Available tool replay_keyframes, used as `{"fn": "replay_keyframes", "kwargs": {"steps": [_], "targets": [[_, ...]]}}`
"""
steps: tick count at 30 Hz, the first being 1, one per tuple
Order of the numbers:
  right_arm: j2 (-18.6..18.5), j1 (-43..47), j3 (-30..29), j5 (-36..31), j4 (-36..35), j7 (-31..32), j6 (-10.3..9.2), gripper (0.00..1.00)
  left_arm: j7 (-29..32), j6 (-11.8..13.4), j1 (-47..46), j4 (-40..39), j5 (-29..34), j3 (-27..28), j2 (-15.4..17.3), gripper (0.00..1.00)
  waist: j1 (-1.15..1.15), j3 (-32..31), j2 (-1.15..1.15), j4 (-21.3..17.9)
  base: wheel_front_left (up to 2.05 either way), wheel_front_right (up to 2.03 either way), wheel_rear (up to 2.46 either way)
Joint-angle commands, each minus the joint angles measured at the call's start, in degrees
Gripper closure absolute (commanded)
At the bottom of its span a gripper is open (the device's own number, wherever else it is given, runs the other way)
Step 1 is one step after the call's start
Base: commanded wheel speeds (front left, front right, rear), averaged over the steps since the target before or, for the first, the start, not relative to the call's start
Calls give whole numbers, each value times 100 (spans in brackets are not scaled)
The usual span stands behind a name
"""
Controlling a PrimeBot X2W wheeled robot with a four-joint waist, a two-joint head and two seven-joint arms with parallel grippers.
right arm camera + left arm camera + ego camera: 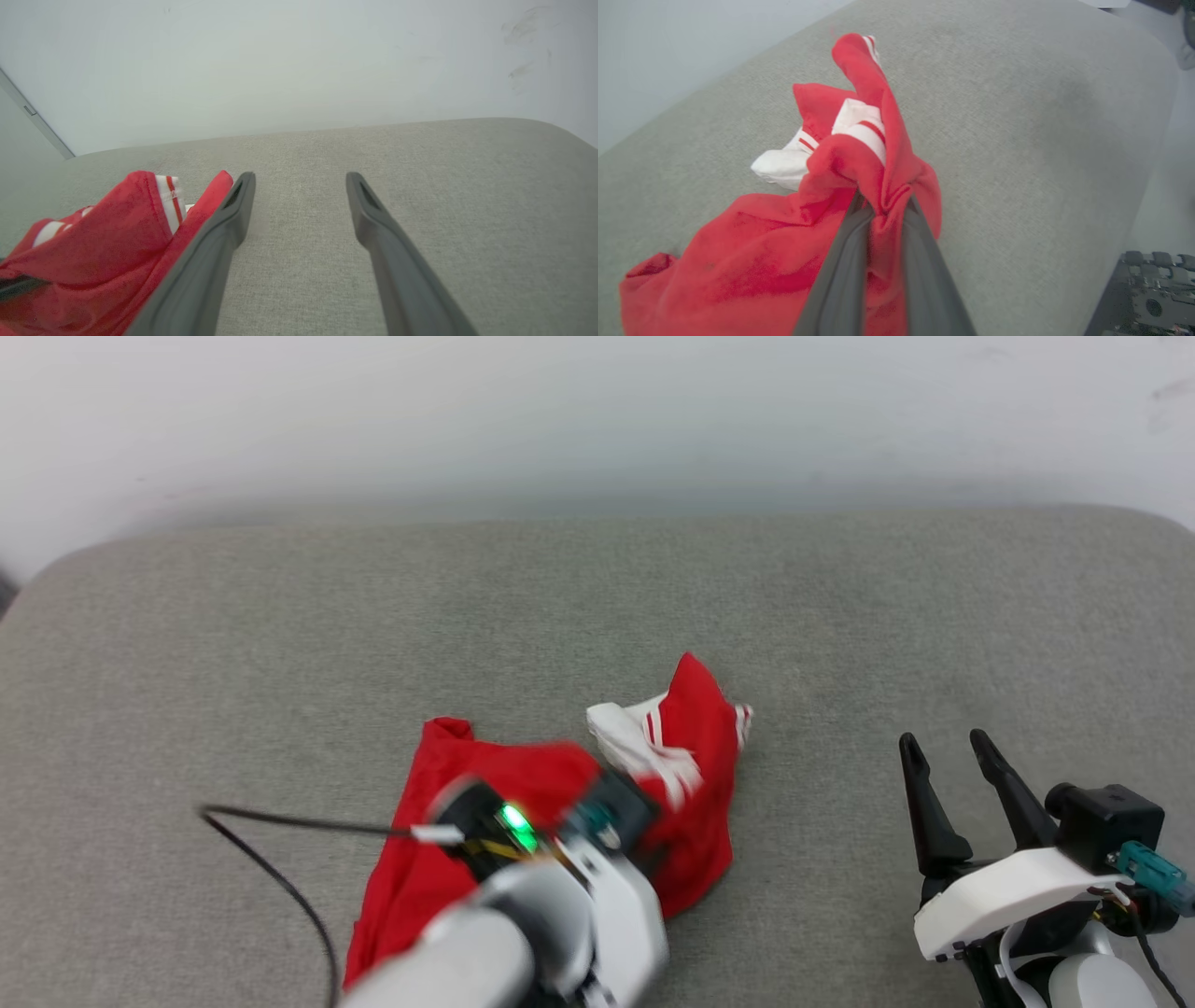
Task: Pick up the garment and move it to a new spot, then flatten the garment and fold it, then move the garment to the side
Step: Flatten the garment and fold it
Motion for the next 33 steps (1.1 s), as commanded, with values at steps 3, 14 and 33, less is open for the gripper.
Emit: {"fn": "replay_keyframes", "kwargs": {"steps": [3,14,33], "targets": [[4,80,5,-20,-92,55,-2,0,159,-107,373,-241,4,-387,-104,100,0,-113,0,167,0,0,0],[4,132,62,11,-209,114,-2,0,3,-360,1029,147,-296,-898,-474,0,0,-78,0,234,0,0,0],[4,93,118,84,-133,92,-2,0,996,-464,128,232,-591,-469,228,0,0,-62,0,15,0,0,0]]}}
